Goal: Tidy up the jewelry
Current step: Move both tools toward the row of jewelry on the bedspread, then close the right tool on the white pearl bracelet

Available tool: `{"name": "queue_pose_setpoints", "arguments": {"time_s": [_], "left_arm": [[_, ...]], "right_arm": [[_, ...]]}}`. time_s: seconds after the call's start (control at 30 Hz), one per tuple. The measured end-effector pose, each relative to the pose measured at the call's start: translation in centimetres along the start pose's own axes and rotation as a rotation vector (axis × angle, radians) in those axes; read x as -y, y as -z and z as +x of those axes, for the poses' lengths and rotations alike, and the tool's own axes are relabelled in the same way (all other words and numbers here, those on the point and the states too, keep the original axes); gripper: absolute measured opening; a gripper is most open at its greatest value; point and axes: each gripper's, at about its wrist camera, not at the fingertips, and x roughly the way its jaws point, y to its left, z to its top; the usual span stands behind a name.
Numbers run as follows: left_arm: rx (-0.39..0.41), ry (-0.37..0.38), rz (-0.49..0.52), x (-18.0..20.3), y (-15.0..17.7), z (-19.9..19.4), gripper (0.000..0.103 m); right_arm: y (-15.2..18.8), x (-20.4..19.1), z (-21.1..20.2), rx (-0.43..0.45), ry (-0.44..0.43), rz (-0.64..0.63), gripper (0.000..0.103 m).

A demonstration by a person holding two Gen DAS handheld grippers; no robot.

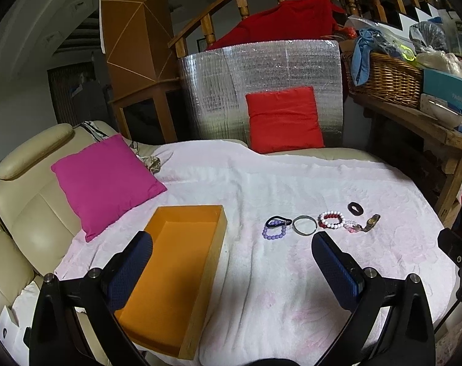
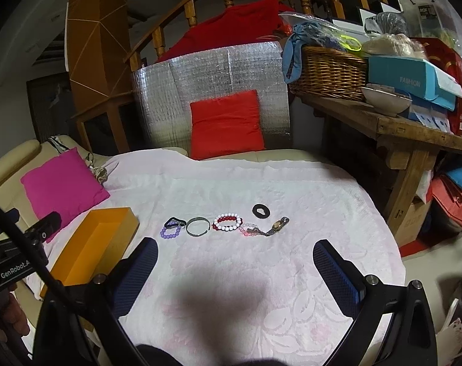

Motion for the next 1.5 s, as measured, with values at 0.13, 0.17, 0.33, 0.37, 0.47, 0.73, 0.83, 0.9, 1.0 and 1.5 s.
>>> {"name": "queue_pose_setpoints", "arguments": {"time_s": [0.13, 0.17, 0.33, 0.37, 0.47, 0.73, 0.83, 0.9, 1.0, 1.5], "left_arm": [[-0.043, 0.046, -0.016, -0.4, 0.5, 2.4, 0.103], [-0.060, 0.061, -0.018, -0.4, 0.7, 3.3, 0.103], [-0.127, 0.067, -0.013, 0.0, 1.9, 7.6, 0.103], [-0.135, 0.069, -0.006, 0.3, 2.1, 8.3, 0.103], [-0.157, 0.115, 0.011, 1.3, 2.6, 10.9, 0.103], [-0.265, 0.183, 0.044, 4.3, 2.8, 19.1, 0.103], [-0.305, 0.202, 0.014, 4.4, 2.6, 21.4, 0.094], [-0.325, 0.203, 0.017, 4.5, 2.5, 22.7, 0.085], [-0.361, 0.207, 0.022, 4.8, 2.3, 24.3, 0.074], [-0.458, 0.355, 0.031, 9.3, 2.9, 27.6, 0.043]], "right_arm": [[-0.2, 0.7, 1.9, -0.020, 0.000, -0.003, 0.103], [-0.2, 1.0, 2.6, -0.027, 0.000, -0.006, 0.103], [0.4, 4.3, 7.4, -0.095, -0.015, 0.057, 0.103], [0.5, 4.9, 8.5, -0.107, -0.017, 0.068, 0.103], [0.9, 6.4, 12.0, -0.157, -0.026, 0.093, 0.102], [0.2, 8.2, 21.5, -0.279, -0.172, 0.221, 0.076], [-0.1, 7.8, 24.2, -0.309, -0.243, 0.240, 0.069], [0.1, 7.4, 26.4, -0.341, -0.272, 0.241, 0.061], [0.6, 6.9, 29.4, -0.404, -0.287, 0.256, 0.053], [1.0, 5.8, 35.1, -0.488, -0.314, 0.259, 0.006]]}}
